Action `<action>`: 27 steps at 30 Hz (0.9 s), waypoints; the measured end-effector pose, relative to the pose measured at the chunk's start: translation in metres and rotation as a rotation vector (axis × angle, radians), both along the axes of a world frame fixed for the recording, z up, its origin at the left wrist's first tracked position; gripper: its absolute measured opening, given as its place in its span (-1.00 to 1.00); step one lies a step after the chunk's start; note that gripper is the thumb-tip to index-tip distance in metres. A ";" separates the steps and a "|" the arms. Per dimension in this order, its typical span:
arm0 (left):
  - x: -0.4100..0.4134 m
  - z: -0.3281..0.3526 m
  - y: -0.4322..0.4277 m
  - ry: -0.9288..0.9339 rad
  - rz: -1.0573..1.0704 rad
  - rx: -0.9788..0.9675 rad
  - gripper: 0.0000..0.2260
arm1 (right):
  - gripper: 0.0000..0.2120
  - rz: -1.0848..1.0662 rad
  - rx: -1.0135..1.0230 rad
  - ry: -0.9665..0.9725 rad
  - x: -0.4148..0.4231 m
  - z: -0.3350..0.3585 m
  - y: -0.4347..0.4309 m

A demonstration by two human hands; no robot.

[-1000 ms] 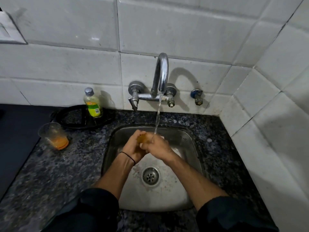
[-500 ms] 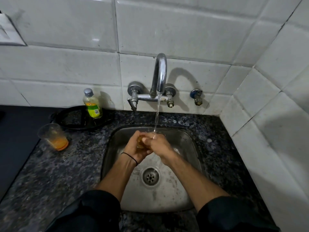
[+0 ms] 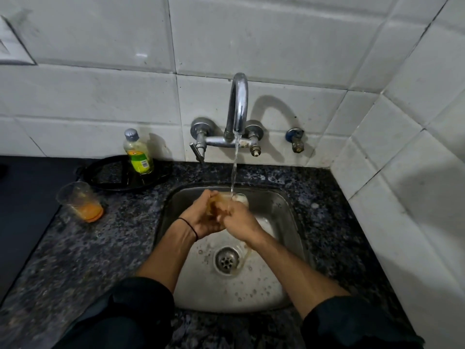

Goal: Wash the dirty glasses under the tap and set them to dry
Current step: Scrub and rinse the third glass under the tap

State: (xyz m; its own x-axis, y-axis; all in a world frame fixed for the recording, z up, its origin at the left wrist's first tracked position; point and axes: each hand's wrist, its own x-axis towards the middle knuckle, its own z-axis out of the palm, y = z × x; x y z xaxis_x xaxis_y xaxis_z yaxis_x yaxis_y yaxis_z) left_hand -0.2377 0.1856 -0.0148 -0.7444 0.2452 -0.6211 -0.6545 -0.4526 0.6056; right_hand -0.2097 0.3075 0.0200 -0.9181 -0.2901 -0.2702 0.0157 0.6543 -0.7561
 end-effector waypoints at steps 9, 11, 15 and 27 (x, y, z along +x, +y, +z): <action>0.008 -0.008 0.002 0.076 0.146 0.110 -0.66 | -0.60 -0.107 -0.332 -0.171 0.004 -0.002 -0.008; 0.009 -0.005 0.001 0.075 0.130 0.079 -0.62 | -0.66 -0.157 -0.501 -0.257 0.003 0.000 -0.004; 0.008 0.000 0.002 0.017 0.121 0.059 -0.57 | -0.76 0.045 -0.330 -0.135 0.000 -0.001 0.007; 0.007 -0.002 0.026 0.064 0.291 0.194 -0.62 | -0.57 -0.118 0.003 0.429 0.016 0.001 -0.006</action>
State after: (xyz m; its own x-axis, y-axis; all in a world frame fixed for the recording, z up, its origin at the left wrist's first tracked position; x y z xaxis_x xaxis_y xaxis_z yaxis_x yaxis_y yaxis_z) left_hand -0.2308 0.2116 -0.0164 -0.8364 0.1264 -0.5333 -0.4449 -0.7249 0.5259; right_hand -0.1934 0.3017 0.0214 -0.9740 -0.1765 0.1417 -0.2244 0.6692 -0.7084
